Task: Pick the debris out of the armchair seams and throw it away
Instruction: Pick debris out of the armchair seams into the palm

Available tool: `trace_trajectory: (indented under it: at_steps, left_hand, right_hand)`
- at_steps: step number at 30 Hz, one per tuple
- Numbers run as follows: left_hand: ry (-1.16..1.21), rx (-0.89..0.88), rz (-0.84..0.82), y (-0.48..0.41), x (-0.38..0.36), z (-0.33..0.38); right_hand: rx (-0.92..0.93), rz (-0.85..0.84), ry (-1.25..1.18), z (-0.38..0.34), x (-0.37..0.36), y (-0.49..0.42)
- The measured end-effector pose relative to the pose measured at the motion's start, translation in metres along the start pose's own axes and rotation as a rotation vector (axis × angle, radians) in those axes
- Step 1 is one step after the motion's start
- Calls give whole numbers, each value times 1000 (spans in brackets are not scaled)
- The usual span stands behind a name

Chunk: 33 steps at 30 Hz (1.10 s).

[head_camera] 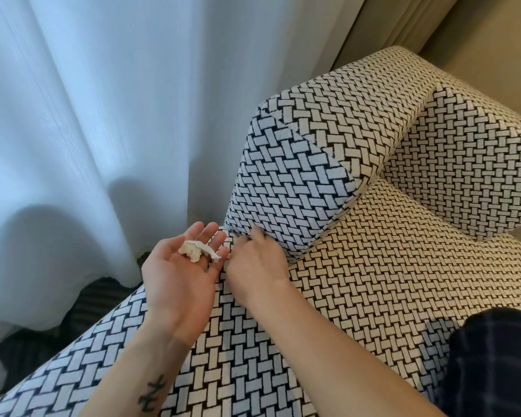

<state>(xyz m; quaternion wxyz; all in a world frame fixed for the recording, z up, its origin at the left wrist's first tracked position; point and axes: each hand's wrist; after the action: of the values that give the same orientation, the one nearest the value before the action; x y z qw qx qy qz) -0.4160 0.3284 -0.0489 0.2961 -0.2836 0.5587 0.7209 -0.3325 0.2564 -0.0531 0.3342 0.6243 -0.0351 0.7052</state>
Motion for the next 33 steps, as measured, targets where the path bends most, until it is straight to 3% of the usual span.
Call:
trace_trajectory:
  at_steps: [6,18,33]
  left_hand:
    - [-19,19,-7,2,-1,-1]
    - [-58,55,-20,6,-4,-5]
    - [-73,86,-57,5,-2,-4]
  right_hand:
    - [-55,-44,-1,7,0,12]
    - [39,-5,-60,28,0,17]
    - [184,9,232,24,-3,21]
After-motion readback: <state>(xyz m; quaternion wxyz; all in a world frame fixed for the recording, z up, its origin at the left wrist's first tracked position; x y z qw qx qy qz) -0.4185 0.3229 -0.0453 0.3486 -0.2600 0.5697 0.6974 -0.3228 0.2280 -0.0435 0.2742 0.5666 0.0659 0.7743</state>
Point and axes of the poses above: each hand's wrist, its own y-axis away from the middle knuckle, its own x-axis out of the back of the hand, z = x × y, and after that the axes turned 14 degrees about x, right-handed
